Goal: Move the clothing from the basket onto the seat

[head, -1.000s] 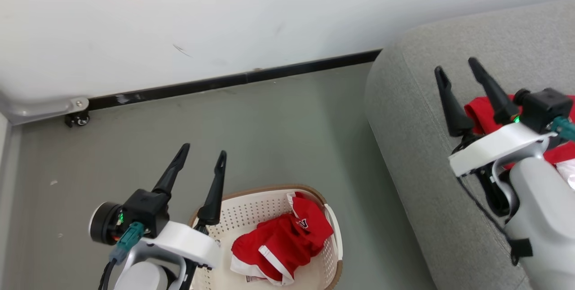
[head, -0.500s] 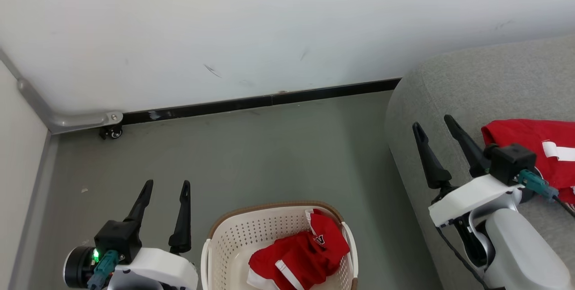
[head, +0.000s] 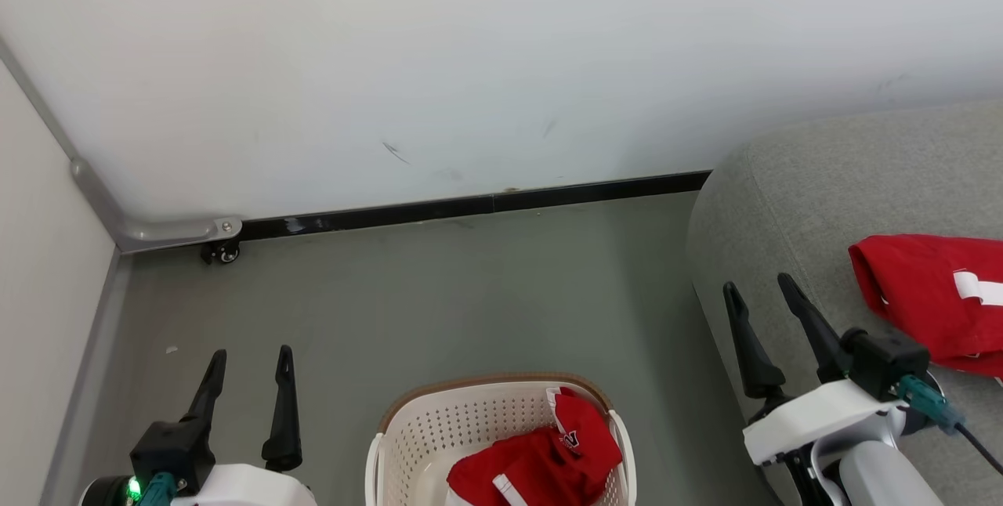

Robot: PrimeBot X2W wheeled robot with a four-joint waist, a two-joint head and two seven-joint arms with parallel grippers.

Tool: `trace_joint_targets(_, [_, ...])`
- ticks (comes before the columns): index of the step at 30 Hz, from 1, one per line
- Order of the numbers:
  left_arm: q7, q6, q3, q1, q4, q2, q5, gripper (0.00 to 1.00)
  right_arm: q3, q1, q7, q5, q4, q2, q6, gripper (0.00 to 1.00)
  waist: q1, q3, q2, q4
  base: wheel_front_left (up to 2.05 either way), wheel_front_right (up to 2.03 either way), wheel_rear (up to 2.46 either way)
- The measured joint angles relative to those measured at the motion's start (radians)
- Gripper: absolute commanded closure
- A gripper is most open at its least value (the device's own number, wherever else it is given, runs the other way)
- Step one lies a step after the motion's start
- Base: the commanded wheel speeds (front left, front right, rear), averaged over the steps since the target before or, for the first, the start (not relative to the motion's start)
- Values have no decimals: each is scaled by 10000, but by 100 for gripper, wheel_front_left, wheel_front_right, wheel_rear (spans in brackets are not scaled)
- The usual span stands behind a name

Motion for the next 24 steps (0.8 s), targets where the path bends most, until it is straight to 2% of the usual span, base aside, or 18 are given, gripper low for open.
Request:
trace_joint_targets(9, [0, 0, 263, 411, -426, 58, 128, 0, -844, 981, 0, -629, -570, 487, -2, 0, 0, -222, 0, 10, 0, 0, 0])
trace_joint_targets(24, [0, -94, 222, 752, -644, 148, 443, 0, -980, 1785, 132, -1333, -1532, 658, -2, 0, 0, -194, 0, -46, 0, 0, 0])
